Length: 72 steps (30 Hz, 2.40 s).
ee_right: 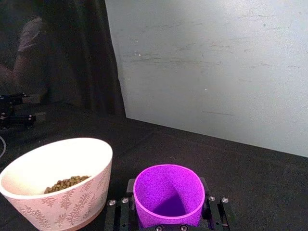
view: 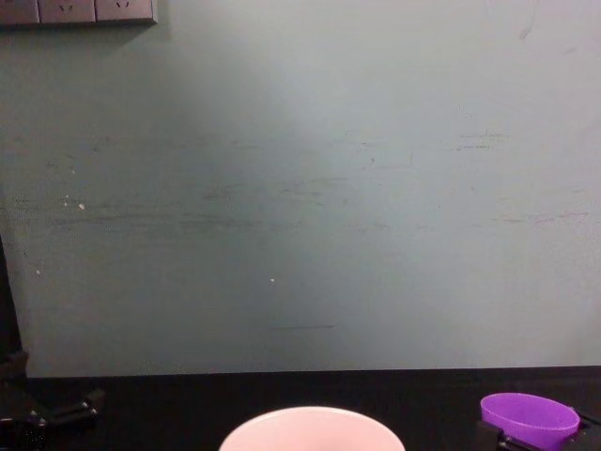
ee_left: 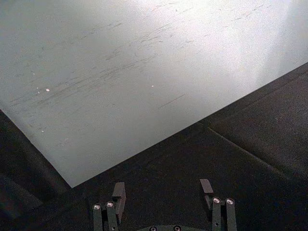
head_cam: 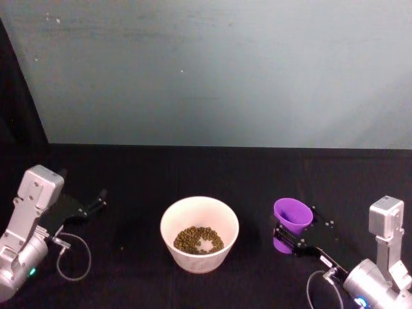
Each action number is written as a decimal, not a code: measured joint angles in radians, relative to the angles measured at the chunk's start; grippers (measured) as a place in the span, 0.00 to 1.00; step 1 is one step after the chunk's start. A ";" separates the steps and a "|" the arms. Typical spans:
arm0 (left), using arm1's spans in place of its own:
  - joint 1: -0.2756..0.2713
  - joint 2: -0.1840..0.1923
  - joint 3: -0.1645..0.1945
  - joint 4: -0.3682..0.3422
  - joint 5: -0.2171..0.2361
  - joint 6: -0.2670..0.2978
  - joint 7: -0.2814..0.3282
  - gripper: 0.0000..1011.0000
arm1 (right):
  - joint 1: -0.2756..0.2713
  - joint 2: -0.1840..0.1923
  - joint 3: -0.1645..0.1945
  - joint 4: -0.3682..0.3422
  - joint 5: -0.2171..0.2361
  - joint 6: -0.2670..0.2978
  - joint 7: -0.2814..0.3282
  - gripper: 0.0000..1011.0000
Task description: Pick up the cup and pour the mung beans from the cup into the bowl.
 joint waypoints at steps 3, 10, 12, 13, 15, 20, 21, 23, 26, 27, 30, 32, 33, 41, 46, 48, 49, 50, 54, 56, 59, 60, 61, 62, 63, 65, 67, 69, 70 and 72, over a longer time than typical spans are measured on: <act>0.000 0.000 0.000 0.000 0.000 0.000 0.000 0.99 | 0.000 0.000 0.000 -0.001 -0.001 0.000 0.000 0.73; 0.000 0.000 0.000 0.000 0.000 0.000 0.000 0.99 | -0.001 0.000 0.000 -0.002 -0.004 0.001 -0.001 0.77; 0.000 0.000 0.000 0.000 0.000 0.000 0.000 0.99 | -0.001 0.000 0.001 -0.002 -0.004 0.001 -0.001 0.81; 0.000 0.000 0.000 0.000 0.000 0.000 0.000 0.99 | -0.001 0.000 0.001 -0.002 -0.004 0.001 -0.001 0.83; 0.000 0.000 0.000 0.000 0.000 0.000 0.000 0.99 | -0.001 0.000 0.001 -0.003 -0.005 0.002 -0.001 0.90; 0.000 0.000 0.000 0.000 0.000 0.000 0.000 0.99 | -0.002 0.000 0.001 -0.003 -0.006 0.002 -0.003 0.99; 0.000 0.000 0.000 0.000 0.000 0.000 0.000 0.99 | -0.002 0.000 0.001 -0.003 -0.006 0.002 -0.003 0.99; 0.000 0.000 0.000 0.000 0.000 0.000 0.000 0.99 | -0.002 0.000 0.001 -0.003 -0.007 0.002 -0.003 0.99; 0.000 0.000 0.000 0.000 0.000 0.000 0.000 0.99 | -0.002 0.000 0.001 -0.004 -0.007 0.003 -0.004 0.99; 0.000 0.000 0.000 0.000 0.000 0.000 0.000 0.99 | -0.002 0.000 0.001 -0.004 -0.007 0.003 -0.004 0.99; 0.000 0.000 0.000 0.000 0.000 0.000 0.000 0.99 | -0.002 0.000 0.001 -0.004 -0.008 0.003 -0.004 0.99; 0.000 0.000 0.000 0.000 0.000 0.000 0.000 0.99 | -0.002 0.000 0.001 -0.004 -0.008 0.003 -0.004 0.99; 0.000 0.000 0.000 0.000 0.000 0.000 0.000 0.99 | -0.002 0.000 0.001 -0.004 -0.008 0.003 -0.004 0.99; 0.000 0.000 0.000 0.000 0.000 0.000 0.000 0.99 | -0.008 0.005 -0.002 -0.020 -0.015 -0.001 -0.012 0.99; 0.000 0.000 0.000 0.000 0.000 0.000 0.000 0.99 | -0.015 0.010 -0.007 -0.040 -0.020 -0.005 -0.013 0.99; 0.000 0.000 0.000 0.000 0.000 0.000 0.000 0.99 | -0.020 0.012 -0.008 -0.052 -0.023 -0.004 -0.017 0.99; 0.000 0.000 0.000 0.000 0.000 0.000 0.000 0.99 | -0.026 0.014 -0.008 -0.068 -0.027 -0.002 -0.024 0.99; 0.000 0.000 0.000 0.000 0.000 0.000 0.000 0.99 | -0.029 0.015 -0.007 -0.077 -0.028 0.002 -0.029 0.99; 0.000 0.000 0.000 0.000 0.000 0.000 0.000 0.99 | -0.048 0.024 0.001 -0.126 -0.034 0.031 -0.054 0.99; 0.000 0.000 0.000 0.000 0.000 0.000 0.000 0.99 | -0.060 0.030 0.008 -0.164 -0.033 0.050 -0.067 0.99; 0.000 0.000 0.000 0.000 0.000 0.000 0.000 0.99 | -0.076 0.039 0.019 -0.217 -0.033 0.083 -0.088 0.99; 0.000 0.000 0.000 0.000 0.000 0.000 0.000 0.99 | -0.080 0.041 0.022 -0.231 -0.033 0.092 -0.095 0.99; 0.000 0.000 0.000 0.000 0.000 0.000 0.000 0.99 | -0.088 0.044 0.028 -0.256 -0.033 0.109 -0.108 0.99; 0.000 0.000 0.000 0.000 0.000 0.000 0.000 0.99 | -0.091 0.045 0.031 -0.269 -0.033 0.117 -0.115 0.99; 0.000 0.000 0.000 0.000 0.000 0.000 0.000 0.99 | -0.099 0.046 0.038 -0.292 -0.033 0.135 -0.129 0.99; 0.000 0.000 0.000 0.000 0.000 0.000 0.000 0.99 | -0.107 0.047 0.045 -0.316 -0.032 0.153 -0.141 0.99; 0.000 0.000 0.000 0.000 0.000 0.000 0.000 0.99 | -0.115 0.048 0.051 -0.342 -0.029 0.168 -0.151 0.99; 0.000 0.000 0.000 0.000 0.000 0.000 0.000 0.99 | -0.126 0.052 0.060 -0.379 -0.029 0.190 -0.167 0.99; 0.000 0.000 0.000 0.000 0.000 0.000 0.000 0.99 | -0.130 0.053 0.063 -0.393 -0.029 0.197 -0.172 0.99; 0.000 0.000 0.000 0.000 0.000 0.000 0.000 0.99 | -0.143 0.056 0.072 -0.431 -0.034 0.217 -0.192 0.99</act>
